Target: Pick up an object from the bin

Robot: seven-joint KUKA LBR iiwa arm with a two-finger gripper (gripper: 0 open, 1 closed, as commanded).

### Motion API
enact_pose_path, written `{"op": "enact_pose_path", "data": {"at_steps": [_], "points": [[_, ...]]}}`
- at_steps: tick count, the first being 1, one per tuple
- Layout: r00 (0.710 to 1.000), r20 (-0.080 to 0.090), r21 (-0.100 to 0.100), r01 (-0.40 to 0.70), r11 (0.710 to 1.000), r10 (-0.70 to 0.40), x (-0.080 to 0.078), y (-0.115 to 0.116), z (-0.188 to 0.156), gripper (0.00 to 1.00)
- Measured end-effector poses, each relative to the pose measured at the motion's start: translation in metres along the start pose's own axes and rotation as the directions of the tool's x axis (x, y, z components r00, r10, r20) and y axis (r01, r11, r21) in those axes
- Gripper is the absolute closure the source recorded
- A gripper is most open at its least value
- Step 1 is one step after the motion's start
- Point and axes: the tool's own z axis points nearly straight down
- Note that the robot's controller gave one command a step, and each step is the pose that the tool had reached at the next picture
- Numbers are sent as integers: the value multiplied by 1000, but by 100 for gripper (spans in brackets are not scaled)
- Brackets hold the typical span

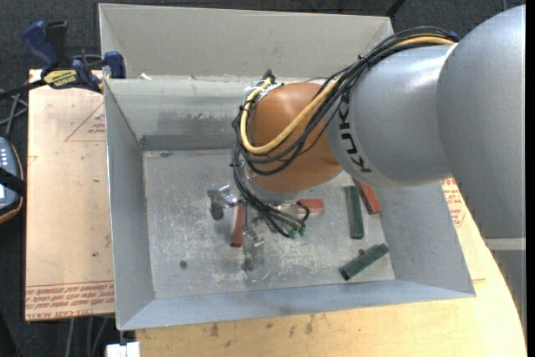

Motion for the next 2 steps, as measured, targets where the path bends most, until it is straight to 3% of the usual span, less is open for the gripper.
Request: {"op": "enact_pose_path", "data": {"at_steps": [1, 2], "points": [[998, -4, -2, 63, 998, -63, 19, 4, 28, 100], [998, -4, -2, 62, 998, -62, 19, 3, 28, 0]]}}
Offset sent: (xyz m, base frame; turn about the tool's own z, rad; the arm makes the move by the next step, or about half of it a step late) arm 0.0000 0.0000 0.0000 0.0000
